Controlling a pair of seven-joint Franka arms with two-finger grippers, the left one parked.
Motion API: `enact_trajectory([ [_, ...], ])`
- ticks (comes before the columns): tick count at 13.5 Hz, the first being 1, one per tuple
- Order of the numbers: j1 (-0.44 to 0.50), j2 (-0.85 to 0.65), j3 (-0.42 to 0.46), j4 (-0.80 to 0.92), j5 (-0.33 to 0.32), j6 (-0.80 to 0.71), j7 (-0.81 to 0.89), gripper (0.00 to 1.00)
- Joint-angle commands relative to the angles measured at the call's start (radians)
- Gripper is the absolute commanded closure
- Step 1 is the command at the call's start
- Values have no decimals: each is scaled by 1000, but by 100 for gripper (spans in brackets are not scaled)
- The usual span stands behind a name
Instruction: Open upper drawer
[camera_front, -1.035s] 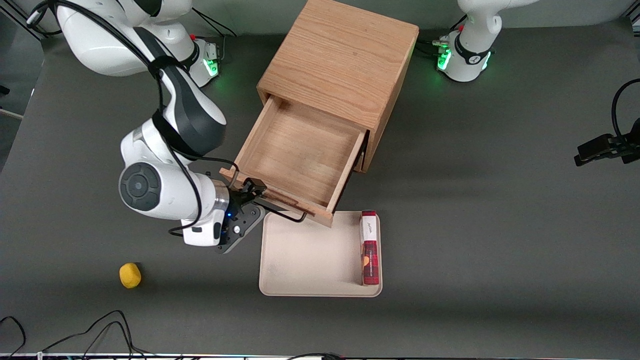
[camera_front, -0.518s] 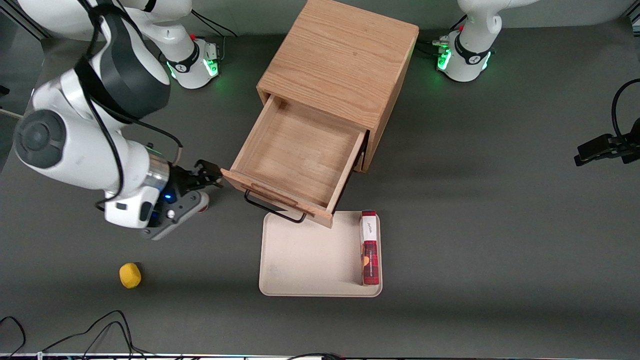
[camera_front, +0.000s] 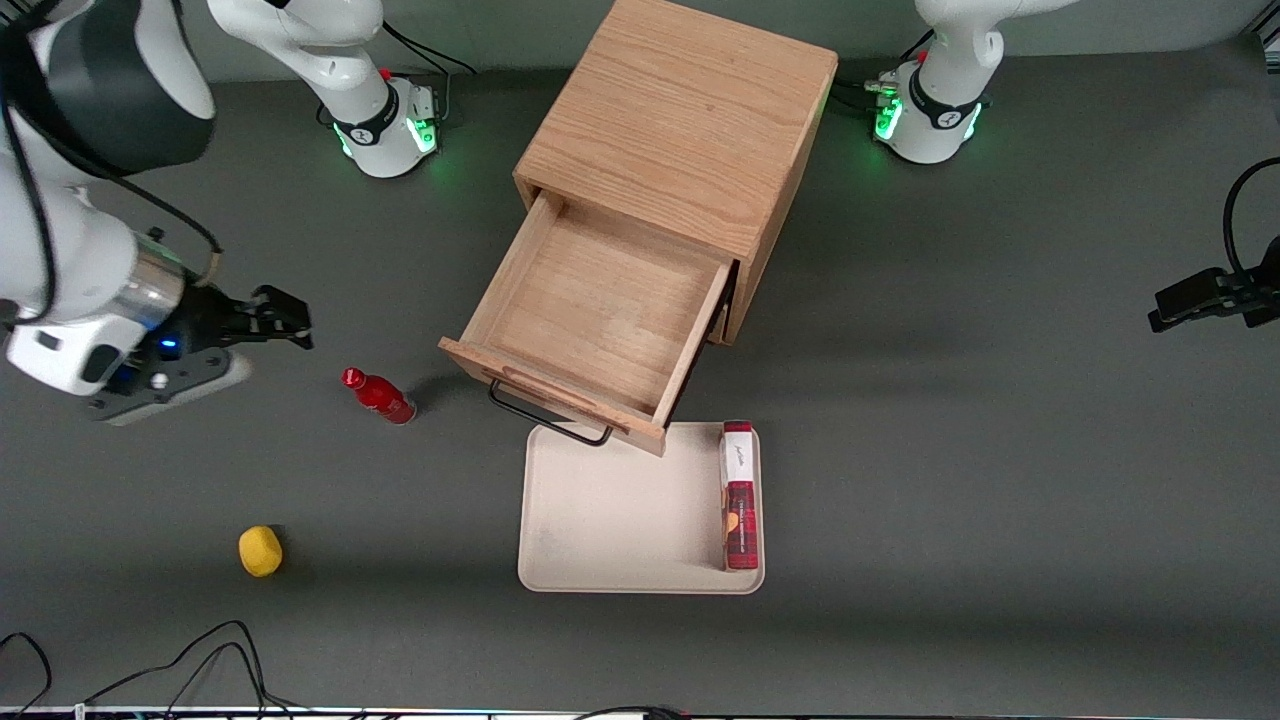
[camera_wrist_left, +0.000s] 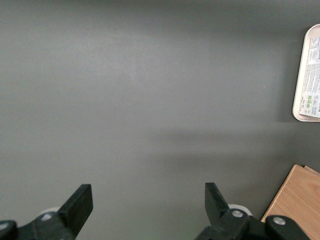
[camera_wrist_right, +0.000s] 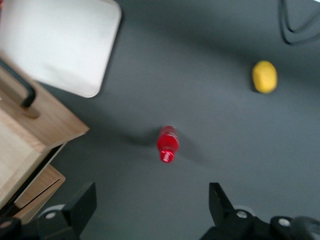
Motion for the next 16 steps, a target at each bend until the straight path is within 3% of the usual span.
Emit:
enact_trajectory([
  [1, -88, -131, 13, -157, 8, 57, 138, 0],
  [4, -150, -173, 13, -203, 82, 57, 185, 0],
  [6, -156, -168, 10, -197, 79, 31, 275, 0],
  [10, -191, -168, 10, -151, 10, -118, 240, 0],
  [16, -192, -179, 22, -150, 30, -47, 220, 0],
])
